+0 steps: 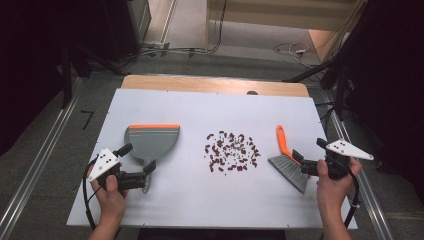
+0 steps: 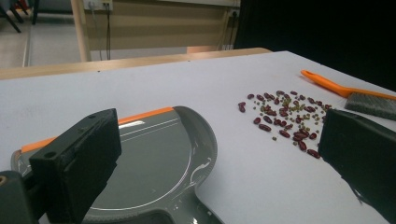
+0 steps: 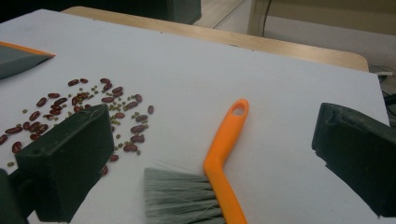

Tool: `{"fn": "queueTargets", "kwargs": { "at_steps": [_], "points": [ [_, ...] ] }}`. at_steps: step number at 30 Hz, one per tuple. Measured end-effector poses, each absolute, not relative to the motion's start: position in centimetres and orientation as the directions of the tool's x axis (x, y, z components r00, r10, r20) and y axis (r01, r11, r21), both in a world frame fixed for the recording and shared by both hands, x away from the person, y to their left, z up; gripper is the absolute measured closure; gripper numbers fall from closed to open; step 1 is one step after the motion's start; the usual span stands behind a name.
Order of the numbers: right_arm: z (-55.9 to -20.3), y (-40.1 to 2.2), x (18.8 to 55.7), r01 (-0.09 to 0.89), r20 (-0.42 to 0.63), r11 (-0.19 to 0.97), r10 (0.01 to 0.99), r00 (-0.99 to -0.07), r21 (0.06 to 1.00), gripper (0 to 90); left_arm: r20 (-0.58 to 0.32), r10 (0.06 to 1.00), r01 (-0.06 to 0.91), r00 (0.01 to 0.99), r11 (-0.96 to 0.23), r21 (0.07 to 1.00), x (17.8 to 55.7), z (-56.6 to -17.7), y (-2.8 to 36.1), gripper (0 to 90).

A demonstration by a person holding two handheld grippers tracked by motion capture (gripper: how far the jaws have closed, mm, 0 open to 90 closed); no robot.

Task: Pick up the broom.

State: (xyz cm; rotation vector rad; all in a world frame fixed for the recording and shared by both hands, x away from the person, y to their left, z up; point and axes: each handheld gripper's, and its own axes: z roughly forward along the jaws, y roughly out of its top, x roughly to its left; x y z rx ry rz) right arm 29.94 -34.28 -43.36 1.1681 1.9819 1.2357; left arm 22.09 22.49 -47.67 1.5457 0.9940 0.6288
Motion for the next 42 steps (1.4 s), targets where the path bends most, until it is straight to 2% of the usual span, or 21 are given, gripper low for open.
{"fn": "queueTargets", "kwargs": {
  "at_steps": [10,16,17,18,19,22,26,27,29,31,33,35,42],
  "points": [
    [-42.0,-33.3,32.7,0.448,0.044,0.228,0.853,-0.52,0.864,0.0,-0.125,0.854,0.258,0.504,-0.011,0.966,22.2,-47.8,22.3,0.0],
    [-41.9,-32.4,34.7,0.506,0.083,0.243,0.838,-0.539,0.827,4.7,-0.127,0.855,0.262,0.503,-0.01,0.965,22.2,-47.8,22.3,0.0],
    [-41.9,-32.1,35.6,0.537,0.096,0.256,0.835,-0.542,0.804,11.6,-0.128,0.856,0.263,0.501,-0.01,0.965,22.2,-47.8,22.3,0.0],
    [-41.9,-32.1,35.6,0.537,0.096,0.256,0.835,-0.542,0.804,11.6,-0.129,0.857,0.265,0.499,-0.009,0.964,22.3,-47.8,22.3,0.0],
    [-42.0,-31.9,36.2,0.563,0.102,0.251,0.848,-0.521,0.787,23.0,-0.128,0.857,0.266,0.498,-0.011,0.964,22.3,-47.8,22.3,0.0],
    [-42.3,-31.9,36.9,0.595,0.122,0.233,0.861,-0.494,0.769,37.1,-0.126,0.858,0.266,0.498,-0.013,0.964,22.3,-47.8,22.4,0.0],
    [-42.9,-31.5,37.6,0.647,0.102,0.261,0.879,-0.466,0.716,41.6,-0.125,0.856,0.265,0.502,-0.015,0.964,22.3,-47.8,22.4,0.0],
    [-43.3,-31.2,37.8,0.662,0.058,0.296,0.888,-0.457,0.688,46.8,-0.126,0.855,0.265,0.503,-0.014,0.964,22.3,-47.8,22.3,0.0],
    [-43.8,-31.2,38.1,0.691,0.073,0.309,0.883,-0.464,0.654,51.5,-0.124,0.854,0.265,0.506,-0.017,0.964,22.3,-47.8,22.3,0.0],
    [-44.2,-31.1,38.0,0.697,0.055,0.333,0.881,-0.471,0.635,61.3,-0.121,0.853,0.264,0.507,-0.02,0.964,22.3,-47.8,22.2,0.0],
    [-44.6,-30.9,38.0,0.725,0.053,0.319,0.897,-0.439,0.611,65.0,-0.118,0.852,0.265,0.51,-0.025,0.964,22.3,-47.8,22.2,0.0],
    [-44.9,-31.0,38.2,0.766,0.12,0.272,0.903,-0.412,0.583,66.3,-0.117,0.852,0.264,0.511,-0.026,0.964,22.2,-47.8,22.2,0.0],
    [-46.2,-30.7,38.7,0.826,0.097,0.291,0.92,-0.38,0.483,65.4,-0.116,0.851,0.265,0.512,-0.028,0.964,22.3,-47.8,22.2,0.0]
  ]
}}
